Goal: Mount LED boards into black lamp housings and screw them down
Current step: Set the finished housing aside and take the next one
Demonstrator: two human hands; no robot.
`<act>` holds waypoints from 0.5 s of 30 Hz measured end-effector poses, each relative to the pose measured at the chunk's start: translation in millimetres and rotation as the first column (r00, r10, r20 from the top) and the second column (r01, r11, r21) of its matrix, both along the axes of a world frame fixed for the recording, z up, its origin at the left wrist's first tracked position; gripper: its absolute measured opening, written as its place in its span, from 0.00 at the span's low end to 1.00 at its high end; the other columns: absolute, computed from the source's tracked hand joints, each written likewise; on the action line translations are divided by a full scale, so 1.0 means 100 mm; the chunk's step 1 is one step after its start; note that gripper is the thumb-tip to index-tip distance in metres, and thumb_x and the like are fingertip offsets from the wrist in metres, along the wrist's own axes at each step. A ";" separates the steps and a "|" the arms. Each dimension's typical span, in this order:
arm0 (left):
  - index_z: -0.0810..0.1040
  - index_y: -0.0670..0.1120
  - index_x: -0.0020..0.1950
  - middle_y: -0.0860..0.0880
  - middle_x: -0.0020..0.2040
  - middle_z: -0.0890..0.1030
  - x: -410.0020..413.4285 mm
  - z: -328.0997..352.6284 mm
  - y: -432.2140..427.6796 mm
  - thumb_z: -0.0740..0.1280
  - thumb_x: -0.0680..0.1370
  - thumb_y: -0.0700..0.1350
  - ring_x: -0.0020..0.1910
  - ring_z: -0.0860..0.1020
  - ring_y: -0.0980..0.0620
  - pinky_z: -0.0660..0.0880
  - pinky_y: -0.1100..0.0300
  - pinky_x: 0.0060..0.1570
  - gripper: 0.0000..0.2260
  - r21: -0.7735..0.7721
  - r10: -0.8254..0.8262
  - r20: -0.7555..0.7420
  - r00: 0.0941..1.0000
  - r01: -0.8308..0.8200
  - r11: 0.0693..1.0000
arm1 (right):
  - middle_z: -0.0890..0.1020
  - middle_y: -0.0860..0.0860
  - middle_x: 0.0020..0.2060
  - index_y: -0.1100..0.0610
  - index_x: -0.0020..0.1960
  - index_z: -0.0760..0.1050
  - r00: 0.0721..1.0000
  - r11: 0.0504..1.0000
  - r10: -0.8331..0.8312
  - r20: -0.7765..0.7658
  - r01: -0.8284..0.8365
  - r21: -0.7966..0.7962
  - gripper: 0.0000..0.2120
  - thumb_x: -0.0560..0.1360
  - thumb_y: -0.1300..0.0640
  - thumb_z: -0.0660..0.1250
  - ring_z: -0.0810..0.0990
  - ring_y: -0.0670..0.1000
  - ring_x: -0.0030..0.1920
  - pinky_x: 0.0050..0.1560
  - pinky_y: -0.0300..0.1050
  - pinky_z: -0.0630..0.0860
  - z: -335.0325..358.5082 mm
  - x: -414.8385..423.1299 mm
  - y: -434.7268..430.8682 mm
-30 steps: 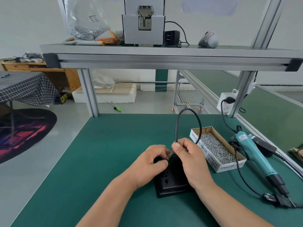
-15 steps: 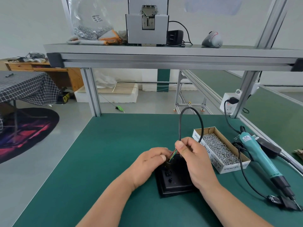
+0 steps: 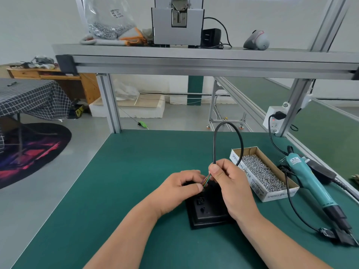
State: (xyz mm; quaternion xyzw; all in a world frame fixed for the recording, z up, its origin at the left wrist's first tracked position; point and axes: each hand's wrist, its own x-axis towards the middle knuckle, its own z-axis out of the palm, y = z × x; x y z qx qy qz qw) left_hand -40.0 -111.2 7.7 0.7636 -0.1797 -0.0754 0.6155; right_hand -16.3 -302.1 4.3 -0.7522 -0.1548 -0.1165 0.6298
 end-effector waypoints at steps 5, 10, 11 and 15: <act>0.77 0.44 0.43 0.40 0.58 0.82 0.04 0.01 -0.06 0.65 0.75 0.41 0.62 0.77 0.56 0.70 0.56 0.65 0.03 0.044 -0.005 0.006 1.000 0.005 0.999 | 0.77 0.43 0.32 0.51 0.41 0.75 0.999 1.000 -0.017 -0.029 0.017 0.010 0.12 0.80 0.46 0.67 0.73 0.45 0.35 0.38 0.36 0.71 -0.01 -0.01 0.00; 0.73 0.46 0.42 0.51 0.59 0.83 0.05 -0.03 -0.08 0.63 0.73 0.40 0.60 0.78 0.50 0.73 0.57 0.60 0.02 0.054 0.007 0.030 1.000 -0.009 0.999 | 0.76 0.43 0.32 0.51 0.40 0.75 0.999 1.000 -0.010 -0.034 0.010 0.000 0.12 0.80 0.46 0.66 0.72 0.45 0.35 0.39 0.38 0.71 0.01 -0.03 0.01; 0.74 0.46 0.42 0.51 0.61 0.83 0.05 -0.04 -0.07 0.63 0.73 0.40 0.62 0.78 0.49 0.73 0.56 0.62 0.02 0.054 0.013 0.035 0.999 -0.014 0.998 | 0.76 0.43 0.32 0.51 0.41 0.75 0.999 1.000 -0.007 -0.035 0.007 -0.004 0.12 0.80 0.46 0.66 0.72 0.45 0.36 0.40 0.40 0.71 0.02 -0.02 0.02; 0.81 0.47 0.48 0.50 0.62 0.84 0.01 -0.07 -0.03 0.65 0.76 0.43 0.67 0.78 0.50 0.72 0.48 0.72 0.05 0.035 0.042 -0.009 0.999 -0.042 0.998 | 0.76 0.44 0.33 0.52 0.42 0.75 1.000 1.000 0.024 -0.014 -0.024 -0.011 0.13 0.80 0.44 0.66 0.73 0.46 0.36 0.43 0.47 0.72 0.03 -0.01 -0.01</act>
